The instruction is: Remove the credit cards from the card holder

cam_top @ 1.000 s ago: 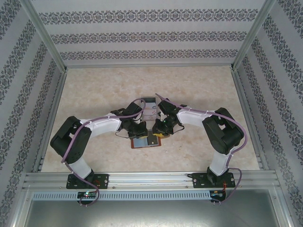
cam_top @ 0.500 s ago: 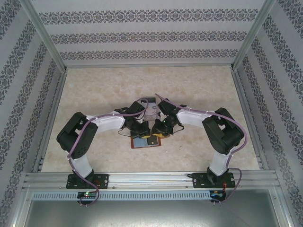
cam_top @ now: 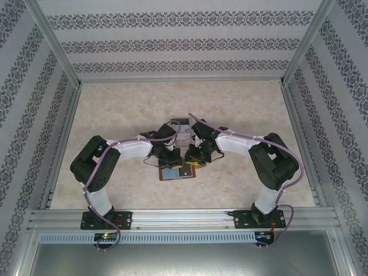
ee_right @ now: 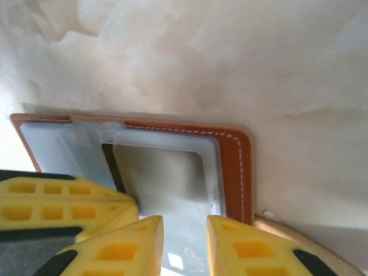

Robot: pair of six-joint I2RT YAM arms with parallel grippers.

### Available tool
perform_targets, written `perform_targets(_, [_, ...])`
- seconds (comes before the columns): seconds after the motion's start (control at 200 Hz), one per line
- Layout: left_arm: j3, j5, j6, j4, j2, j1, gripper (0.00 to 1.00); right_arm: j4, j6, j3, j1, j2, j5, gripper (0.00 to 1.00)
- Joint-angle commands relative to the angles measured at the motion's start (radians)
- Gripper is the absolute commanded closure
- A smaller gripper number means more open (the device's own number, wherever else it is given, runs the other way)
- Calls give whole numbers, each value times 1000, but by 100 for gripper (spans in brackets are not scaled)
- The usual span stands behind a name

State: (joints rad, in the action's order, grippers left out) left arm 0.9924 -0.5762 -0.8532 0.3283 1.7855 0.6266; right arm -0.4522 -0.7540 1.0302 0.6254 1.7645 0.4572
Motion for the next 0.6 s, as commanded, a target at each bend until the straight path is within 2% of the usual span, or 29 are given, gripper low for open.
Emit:
perform_targets(0.0, [-14,-6,-3,-7,-4,-2,94,-14,-8,13,12,-40,-20,71])
perform_targets(0.21, [-14,-10,-3,-13,0,-1,94,-2,-4,40,36,20,28,71])
perform_targets(0.595, [-19,-7,-8,-8,-15,-2,94,-37,7,37,44,79,-23,71])
